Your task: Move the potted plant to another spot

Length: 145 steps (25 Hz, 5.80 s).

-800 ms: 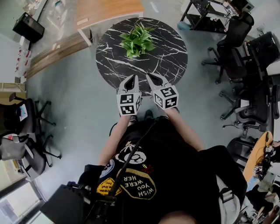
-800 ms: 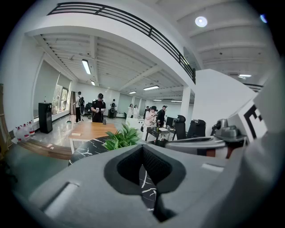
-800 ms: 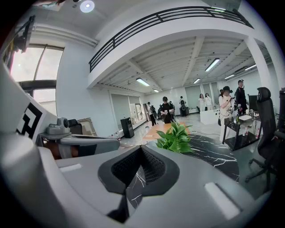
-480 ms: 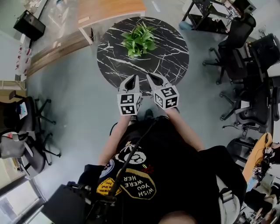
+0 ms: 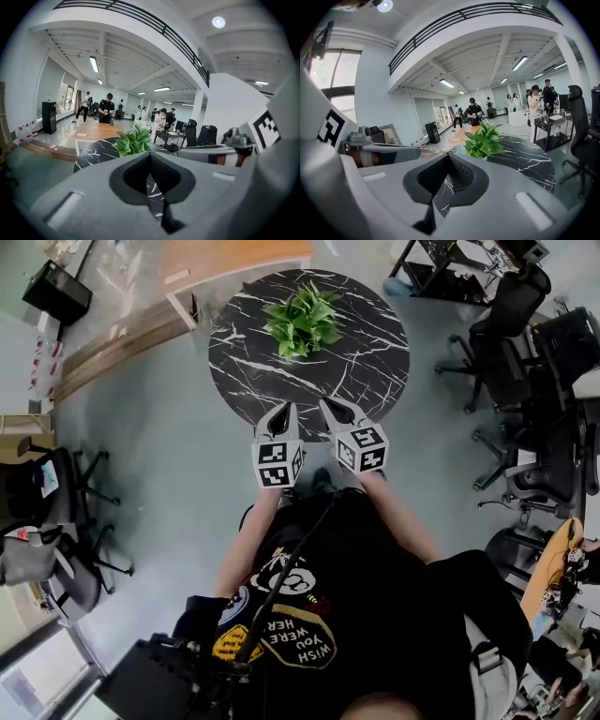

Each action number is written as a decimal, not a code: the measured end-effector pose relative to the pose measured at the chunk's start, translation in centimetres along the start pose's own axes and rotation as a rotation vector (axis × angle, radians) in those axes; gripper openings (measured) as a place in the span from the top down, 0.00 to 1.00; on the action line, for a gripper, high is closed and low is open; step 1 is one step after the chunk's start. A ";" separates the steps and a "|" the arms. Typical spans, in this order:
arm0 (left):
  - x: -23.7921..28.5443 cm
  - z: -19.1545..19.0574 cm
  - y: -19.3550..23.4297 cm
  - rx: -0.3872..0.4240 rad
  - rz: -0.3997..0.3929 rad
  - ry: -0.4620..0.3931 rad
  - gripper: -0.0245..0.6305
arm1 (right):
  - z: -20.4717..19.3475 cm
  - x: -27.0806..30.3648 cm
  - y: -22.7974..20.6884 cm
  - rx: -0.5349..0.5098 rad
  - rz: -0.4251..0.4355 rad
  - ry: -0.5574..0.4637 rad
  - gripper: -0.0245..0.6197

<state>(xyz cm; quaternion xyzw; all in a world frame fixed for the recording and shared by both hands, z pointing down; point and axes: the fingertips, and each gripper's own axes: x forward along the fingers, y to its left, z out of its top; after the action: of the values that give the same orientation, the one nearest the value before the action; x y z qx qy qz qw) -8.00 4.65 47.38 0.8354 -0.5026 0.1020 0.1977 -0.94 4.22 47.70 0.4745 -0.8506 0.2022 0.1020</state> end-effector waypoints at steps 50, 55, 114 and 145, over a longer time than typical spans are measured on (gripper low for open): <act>14.5 -9.0 13.2 -0.135 0.066 0.148 0.96 | -11.0 34.3 -18.0 -0.158 -0.059 0.111 0.24; 14.7 -9.0 12.7 -0.135 0.054 0.146 0.96 | -11.5 34.3 -18.0 -0.138 -0.043 0.111 0.24; 21.7 -9.6 6.7 -0.046 -0.121 0.236 0.96 | -9.5 18.4 -48.0 0.060 -0.481 0.067 0.26; 17.1 10.8 -10.1 0.172 -0.421 -0.087 0.96 | 9.7 -2.6 -19.4 0.010 -0.510 -0.202 0.97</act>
<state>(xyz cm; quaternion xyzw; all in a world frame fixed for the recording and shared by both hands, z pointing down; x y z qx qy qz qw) 8.71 -9.49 41.69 0.9392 -0.3148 0.0650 0.1210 17.09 -7.18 42.89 0.6915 -0.7086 0.1260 0.0618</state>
